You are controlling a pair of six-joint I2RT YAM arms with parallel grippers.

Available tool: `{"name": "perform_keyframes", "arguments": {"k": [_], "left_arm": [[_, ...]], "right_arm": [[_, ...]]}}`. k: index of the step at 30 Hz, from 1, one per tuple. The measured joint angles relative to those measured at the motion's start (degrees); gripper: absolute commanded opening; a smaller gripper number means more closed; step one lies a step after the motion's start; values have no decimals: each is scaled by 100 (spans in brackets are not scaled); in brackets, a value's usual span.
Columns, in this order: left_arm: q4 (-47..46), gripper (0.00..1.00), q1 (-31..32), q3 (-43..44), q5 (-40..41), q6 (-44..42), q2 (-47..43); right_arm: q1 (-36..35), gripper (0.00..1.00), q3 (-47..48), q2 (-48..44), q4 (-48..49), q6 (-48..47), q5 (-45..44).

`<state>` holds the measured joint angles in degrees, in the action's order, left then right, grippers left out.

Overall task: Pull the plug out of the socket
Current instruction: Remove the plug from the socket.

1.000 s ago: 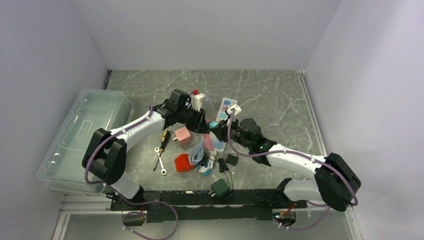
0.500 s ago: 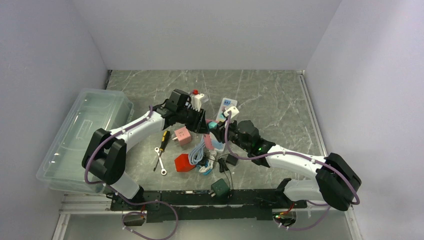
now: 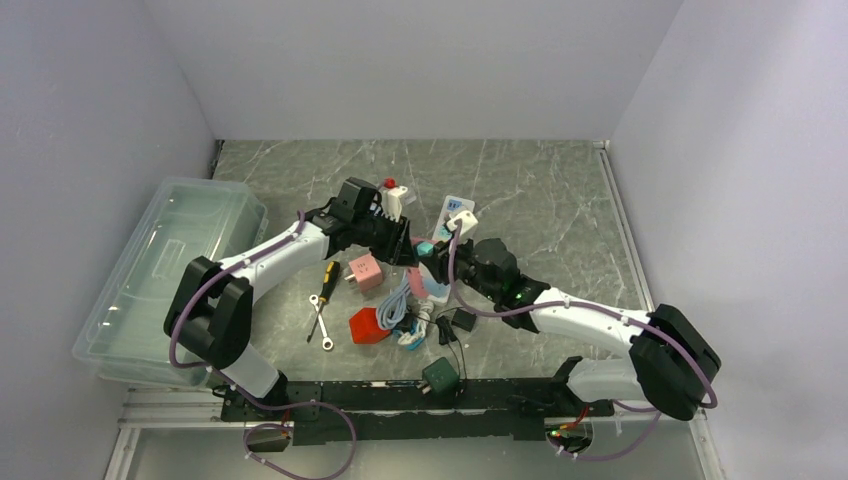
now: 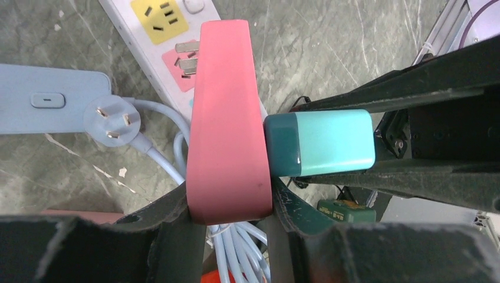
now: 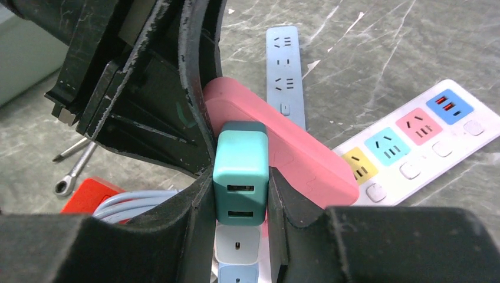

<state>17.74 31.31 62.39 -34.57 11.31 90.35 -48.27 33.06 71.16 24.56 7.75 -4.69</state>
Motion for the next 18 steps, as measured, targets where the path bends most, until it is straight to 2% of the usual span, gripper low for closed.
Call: {"name": "perform_keyframes", "arguments": {"k": [4, 9, 18], "left_arm": [[-114, 0, 4, 0, 81, 0, 0], [-116, 0, 15, 0, 96, -2, 0], [-26, 0, -17, 0, 98, 26, -9]], "right_arm": [[404, 0, -50, -2, 70, 236, 643], [525, 0, -59, -2, 81, 295, 901], [33, 0, 66, 125, 74, 0, 195]]}}
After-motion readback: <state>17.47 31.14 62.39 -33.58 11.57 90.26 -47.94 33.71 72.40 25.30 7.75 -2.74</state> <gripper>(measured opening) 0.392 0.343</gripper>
